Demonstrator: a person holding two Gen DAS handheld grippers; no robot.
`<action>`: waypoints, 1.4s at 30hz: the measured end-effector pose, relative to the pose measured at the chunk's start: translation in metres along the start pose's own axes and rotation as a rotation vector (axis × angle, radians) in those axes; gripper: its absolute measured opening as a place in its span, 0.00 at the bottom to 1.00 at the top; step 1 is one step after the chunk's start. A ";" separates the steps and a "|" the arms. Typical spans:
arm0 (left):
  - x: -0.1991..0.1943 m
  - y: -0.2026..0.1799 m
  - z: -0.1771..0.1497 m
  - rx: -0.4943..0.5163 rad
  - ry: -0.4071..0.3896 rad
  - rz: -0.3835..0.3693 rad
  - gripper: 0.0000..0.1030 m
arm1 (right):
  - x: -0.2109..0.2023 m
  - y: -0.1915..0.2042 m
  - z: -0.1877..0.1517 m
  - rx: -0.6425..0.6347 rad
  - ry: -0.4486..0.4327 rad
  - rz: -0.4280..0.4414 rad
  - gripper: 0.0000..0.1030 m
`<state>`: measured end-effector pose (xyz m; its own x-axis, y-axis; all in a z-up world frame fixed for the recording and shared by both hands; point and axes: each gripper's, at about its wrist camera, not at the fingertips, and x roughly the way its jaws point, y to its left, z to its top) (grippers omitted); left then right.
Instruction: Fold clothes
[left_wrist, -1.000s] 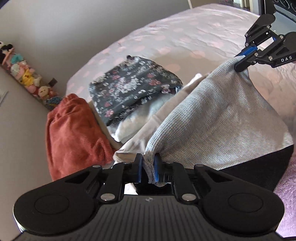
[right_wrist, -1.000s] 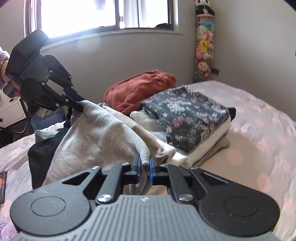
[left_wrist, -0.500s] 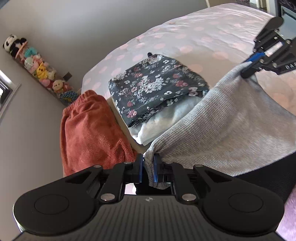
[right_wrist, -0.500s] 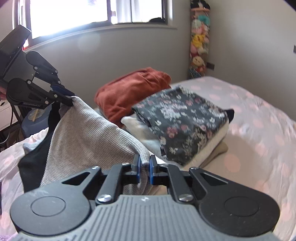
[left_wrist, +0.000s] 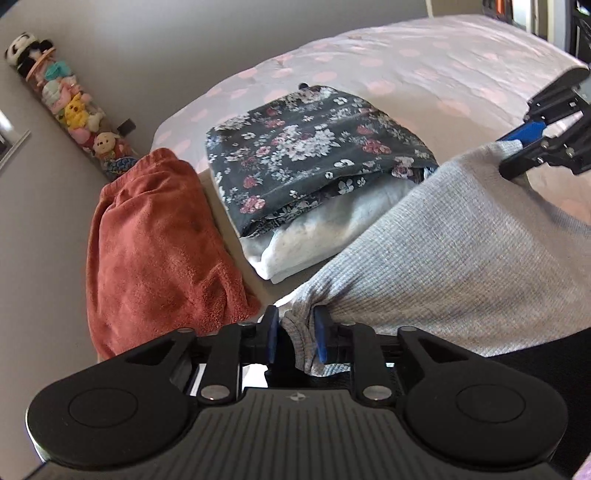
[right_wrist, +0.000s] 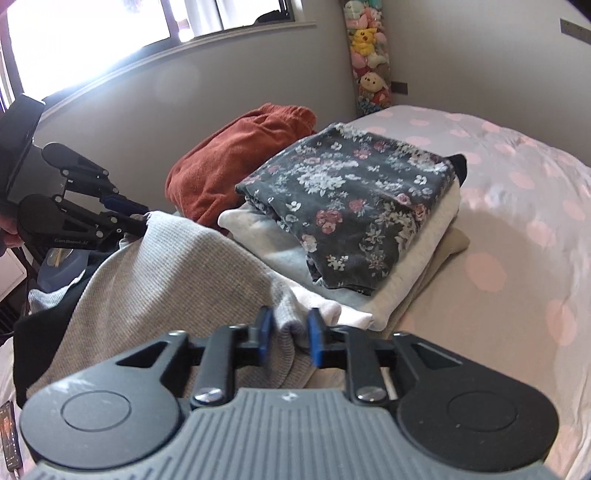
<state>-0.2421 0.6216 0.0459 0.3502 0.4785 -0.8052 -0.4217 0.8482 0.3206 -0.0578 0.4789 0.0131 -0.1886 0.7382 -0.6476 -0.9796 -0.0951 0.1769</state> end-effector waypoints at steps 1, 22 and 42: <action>-0.006 0.002 -0.002 -0.018 -0.013 0.000 0.22 | -0.007 0.003 -0.001 -0.001 -0.012 -0.016 0.35; -0.103 -0.124 -0.045 -0.184 -0.074 -0.025 0.14 | -0.062 0.130 -0.077 0.068 -0.097 -0.017 0.20; -0.104 -0.137 -0.055 -0.311 -0.049 0.079 0.14 | -0.063 0.125 -0.081 0.152 -0.104 -0.104 0.45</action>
